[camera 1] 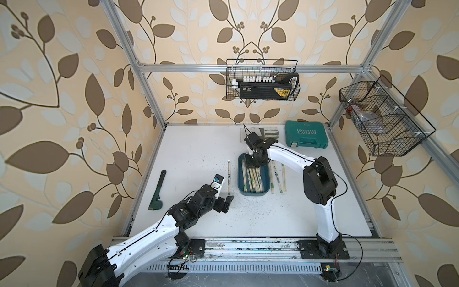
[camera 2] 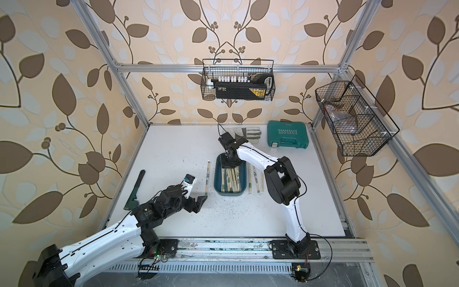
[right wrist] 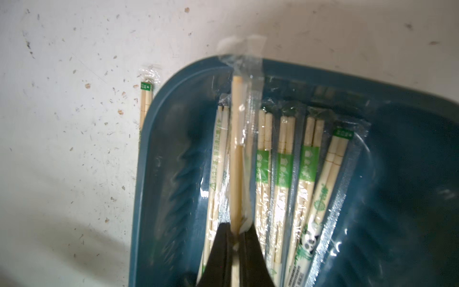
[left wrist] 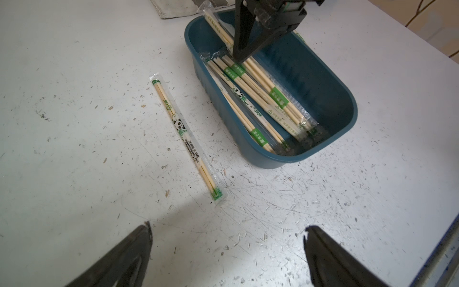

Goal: Take the paired disposable chopsticks out of the storage box
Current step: Pick up the paired disposable chopsticks from the storage box, then place the paired disposable chopsticks at the center of the board.

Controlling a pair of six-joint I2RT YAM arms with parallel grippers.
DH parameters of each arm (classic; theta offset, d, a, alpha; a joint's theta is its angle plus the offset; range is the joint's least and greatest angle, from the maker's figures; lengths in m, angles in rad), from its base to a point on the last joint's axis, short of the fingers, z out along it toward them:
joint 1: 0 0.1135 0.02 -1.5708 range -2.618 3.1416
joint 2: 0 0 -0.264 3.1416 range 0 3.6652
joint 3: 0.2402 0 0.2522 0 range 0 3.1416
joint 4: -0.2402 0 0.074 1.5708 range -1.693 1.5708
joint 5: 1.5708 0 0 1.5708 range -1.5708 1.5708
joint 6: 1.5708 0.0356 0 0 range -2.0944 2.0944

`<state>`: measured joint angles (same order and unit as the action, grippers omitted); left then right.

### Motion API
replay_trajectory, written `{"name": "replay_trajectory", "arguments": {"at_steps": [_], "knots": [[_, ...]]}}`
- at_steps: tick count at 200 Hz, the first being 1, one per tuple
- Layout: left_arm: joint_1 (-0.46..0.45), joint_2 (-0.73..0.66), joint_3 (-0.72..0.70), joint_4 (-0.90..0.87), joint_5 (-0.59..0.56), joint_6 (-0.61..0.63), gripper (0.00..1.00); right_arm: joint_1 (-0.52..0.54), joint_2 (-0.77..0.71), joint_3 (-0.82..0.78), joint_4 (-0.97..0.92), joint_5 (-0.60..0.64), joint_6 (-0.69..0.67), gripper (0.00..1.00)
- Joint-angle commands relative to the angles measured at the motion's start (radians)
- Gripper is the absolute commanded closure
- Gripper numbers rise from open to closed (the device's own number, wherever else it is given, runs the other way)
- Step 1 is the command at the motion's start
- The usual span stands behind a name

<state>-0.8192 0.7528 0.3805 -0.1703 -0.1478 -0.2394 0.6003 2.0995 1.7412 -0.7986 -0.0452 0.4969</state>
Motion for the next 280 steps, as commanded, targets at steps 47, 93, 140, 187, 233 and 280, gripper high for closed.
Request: {"name": "replay_trajectory", "arguments": {"at_steps": [47, 93, 140, 187, 233, 280], "knots": [[0.0, 0.011, 0.021, 0.028, -0.004, 0.009, 0.01, -0.085, -0.161, -0.06, 0.009, -0.124, -0.079, 0.93], [0.0, -0.057, 0.0, 0.018, -0.01, 0.001, 0.01, -0.154, -0.259, -0.137, 0.003, -0.134, -0.118, 0.94], [0.0, -0.033, 0.003, 0.027, -0.012, 0.004, 0.01, -0.265, -0.37, -0.267, -0.029, -0.014, -0.162, 0.93], [0.0, 0.0, 0.01, 0.035, -0.006, 0.006, 0.01, -0.393, -0.402, -0.397, -0.014, 0.117, -0.203, 0.93], [-0.001, -0.002, 0.008, 0.04, -0.01, 0.006, 0.01, -0.427, -0.306, -0.421, 0.01, 0.183, -0.222, 0.94], [0.0, 0.001, 0.008, 0.041, -0.009, 0.006, 0.01, -0.427, -0.222, -0.419, 0.047, 0.176, -0.221, 0.93]]}}
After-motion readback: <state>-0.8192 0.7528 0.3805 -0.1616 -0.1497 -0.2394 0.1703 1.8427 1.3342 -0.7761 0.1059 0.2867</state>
